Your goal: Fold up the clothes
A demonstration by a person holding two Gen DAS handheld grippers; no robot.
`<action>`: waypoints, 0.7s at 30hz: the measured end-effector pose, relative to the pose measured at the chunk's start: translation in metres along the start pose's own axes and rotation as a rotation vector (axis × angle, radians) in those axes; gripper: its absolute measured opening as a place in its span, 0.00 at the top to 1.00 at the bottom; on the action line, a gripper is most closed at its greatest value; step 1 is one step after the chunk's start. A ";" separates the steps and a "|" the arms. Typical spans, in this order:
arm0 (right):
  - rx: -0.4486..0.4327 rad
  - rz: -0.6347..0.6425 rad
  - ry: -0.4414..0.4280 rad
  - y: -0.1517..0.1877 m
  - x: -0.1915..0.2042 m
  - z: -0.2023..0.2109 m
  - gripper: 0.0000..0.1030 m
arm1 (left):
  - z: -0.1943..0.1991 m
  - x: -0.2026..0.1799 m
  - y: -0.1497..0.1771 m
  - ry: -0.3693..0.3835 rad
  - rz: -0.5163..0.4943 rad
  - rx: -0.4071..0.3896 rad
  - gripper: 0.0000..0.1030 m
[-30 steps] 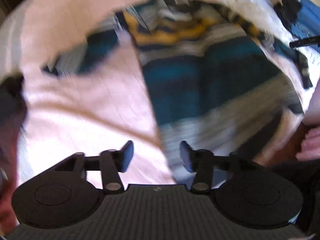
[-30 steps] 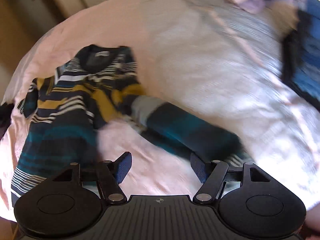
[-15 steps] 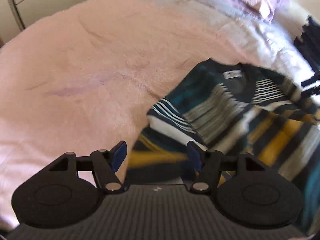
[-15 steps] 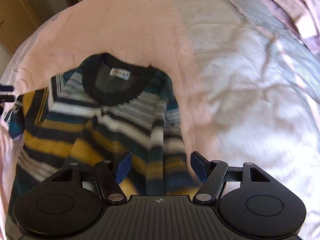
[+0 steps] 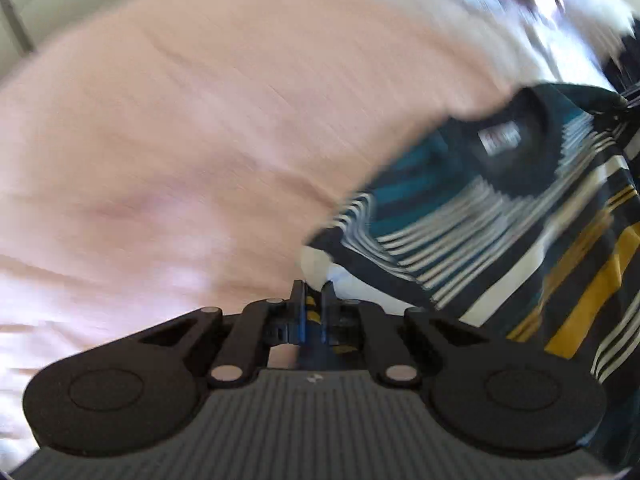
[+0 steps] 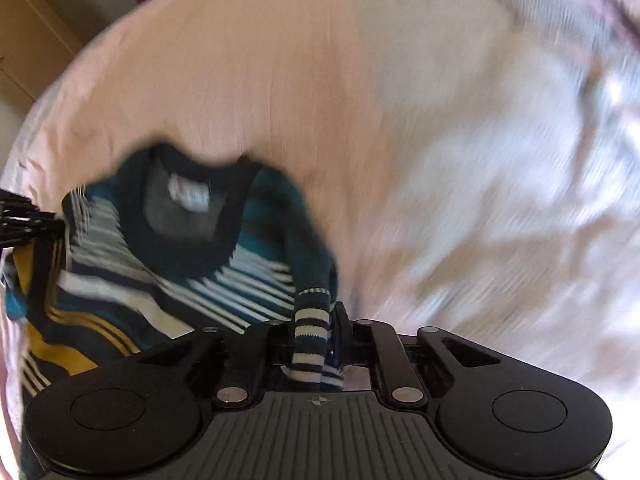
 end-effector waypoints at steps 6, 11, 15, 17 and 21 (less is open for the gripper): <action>-0.148 0.134 0.031 -0.100 -0.010 0.027 0.96 | 0.042 0.044 -0.004 -0.128 0.047 -0.046 0.94; -0.136 0.176 0.033 -0.128 0.007 -0.035 0.81 | -0.009 0.074 0.014 -0.199 0.177 0.023 0.81; -0.181 0.060 0.072 -0.100 -0.004 -0.032 0.42 | -0.012 0.069 0.027 -0.275 0.208 -0.008 0.81; -0.175 0.016 0.076 -0.078 -0.021 -0.018 0.42 | 0.002 0.056 0.023 -0.290 0.175 -0.041 0.77; -0.144 -0.053 0.106 -0.015 -0.056 0.022 0.42 | 0.026 0.019 0.005 -0.287 0.080 -0.111 0.73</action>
Point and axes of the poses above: each gripper's, at about its wrist camera, not at the fingertips, and z roughly against the way its jaws point, x to its left, y to its underside, the point moved 4 cm from there along -z, roughly the way its jaws point, and after that the axes turned 14 degrees about y, right-handed, at the moved point
